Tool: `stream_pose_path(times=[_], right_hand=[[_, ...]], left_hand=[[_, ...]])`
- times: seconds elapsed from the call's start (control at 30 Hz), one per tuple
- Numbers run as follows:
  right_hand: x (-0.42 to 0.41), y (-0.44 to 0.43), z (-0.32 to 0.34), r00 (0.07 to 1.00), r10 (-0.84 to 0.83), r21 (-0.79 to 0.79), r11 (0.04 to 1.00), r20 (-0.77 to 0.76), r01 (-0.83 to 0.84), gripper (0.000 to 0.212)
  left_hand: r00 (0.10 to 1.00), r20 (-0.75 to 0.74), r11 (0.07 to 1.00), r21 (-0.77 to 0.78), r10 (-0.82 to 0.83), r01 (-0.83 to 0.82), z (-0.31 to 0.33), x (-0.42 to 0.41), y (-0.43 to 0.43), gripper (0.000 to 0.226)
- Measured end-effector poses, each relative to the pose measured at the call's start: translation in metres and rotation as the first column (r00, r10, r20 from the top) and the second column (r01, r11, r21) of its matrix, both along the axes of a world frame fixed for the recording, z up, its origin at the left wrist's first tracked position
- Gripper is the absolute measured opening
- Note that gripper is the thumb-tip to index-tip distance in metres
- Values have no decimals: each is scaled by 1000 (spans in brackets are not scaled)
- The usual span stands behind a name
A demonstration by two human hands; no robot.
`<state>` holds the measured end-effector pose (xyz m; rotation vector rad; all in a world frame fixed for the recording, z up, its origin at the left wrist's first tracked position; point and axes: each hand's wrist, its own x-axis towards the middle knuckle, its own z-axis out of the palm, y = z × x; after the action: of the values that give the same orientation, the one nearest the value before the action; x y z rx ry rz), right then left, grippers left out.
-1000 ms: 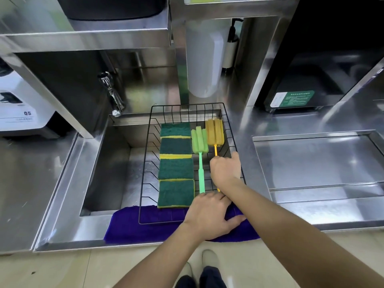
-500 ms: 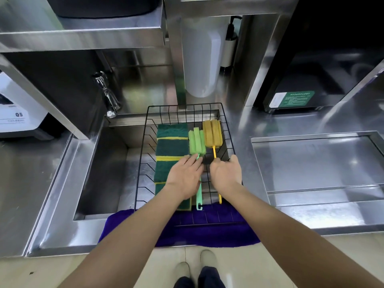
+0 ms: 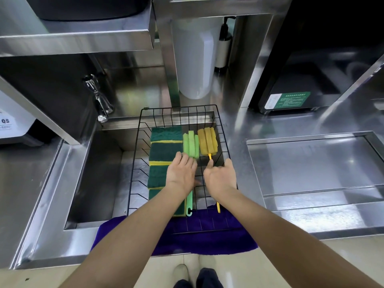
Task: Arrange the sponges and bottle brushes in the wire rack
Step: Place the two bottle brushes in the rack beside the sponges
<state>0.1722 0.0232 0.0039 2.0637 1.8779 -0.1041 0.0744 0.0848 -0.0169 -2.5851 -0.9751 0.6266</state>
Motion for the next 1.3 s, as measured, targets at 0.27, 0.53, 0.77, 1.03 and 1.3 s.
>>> stream_pose_path(times=[0.27,0.53,0.77,1.03,1.3], right_hand=[[0,-1,-4,1000,-10,24,1000,-13,10,62],[-1,-1,-6,998,-50,49,997,-49,52,60],[-2,0,-9,1000,-20,-28,999,9,21,62],[-2,1,-24,992,33,-66,997,119,-26,74],[-6,4,-11,993,-19,-115,993,114,32,65]], left_hand=[[995,-83,996,54,-63,68,2,17,13,64],[995,-90,993,113,40,-30,-8,28,7,77],[988,-146,992,117,53,-36,-11,38,4,67],[993,33,993,29,110,-111,-13,38,13,65],[954,276,980,-187,120,-69,10,15,19,46]])
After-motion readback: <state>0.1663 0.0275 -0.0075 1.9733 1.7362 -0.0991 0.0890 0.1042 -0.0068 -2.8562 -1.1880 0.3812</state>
